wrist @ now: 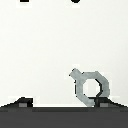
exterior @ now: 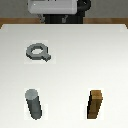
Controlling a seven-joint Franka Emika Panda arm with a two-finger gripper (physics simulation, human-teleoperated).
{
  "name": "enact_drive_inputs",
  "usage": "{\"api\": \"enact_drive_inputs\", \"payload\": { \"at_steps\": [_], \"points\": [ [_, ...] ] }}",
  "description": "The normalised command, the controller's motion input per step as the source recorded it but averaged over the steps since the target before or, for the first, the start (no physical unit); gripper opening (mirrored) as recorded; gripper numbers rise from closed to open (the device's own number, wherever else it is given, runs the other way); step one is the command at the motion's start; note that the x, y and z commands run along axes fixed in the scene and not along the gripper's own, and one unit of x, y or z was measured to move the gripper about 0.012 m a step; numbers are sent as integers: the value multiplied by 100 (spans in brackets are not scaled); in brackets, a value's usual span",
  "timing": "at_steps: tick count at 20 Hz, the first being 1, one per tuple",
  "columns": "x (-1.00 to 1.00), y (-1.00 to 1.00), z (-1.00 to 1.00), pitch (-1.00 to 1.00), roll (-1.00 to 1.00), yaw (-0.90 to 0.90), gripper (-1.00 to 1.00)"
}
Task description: Put the loop with the handle onto the peg.
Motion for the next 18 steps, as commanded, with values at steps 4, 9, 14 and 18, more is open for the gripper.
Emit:
{"api": "enact_drive_inputs", "payload": {
  "at_steps": [4,9,14,18],
  "points": [
    [0,-100,0,0,0,0,100],
    [0,0,0,0,0,56,100],
    [0,0,0,0,0,96,100],
    [0,0,0,0,0,98,100]
  ]
}}
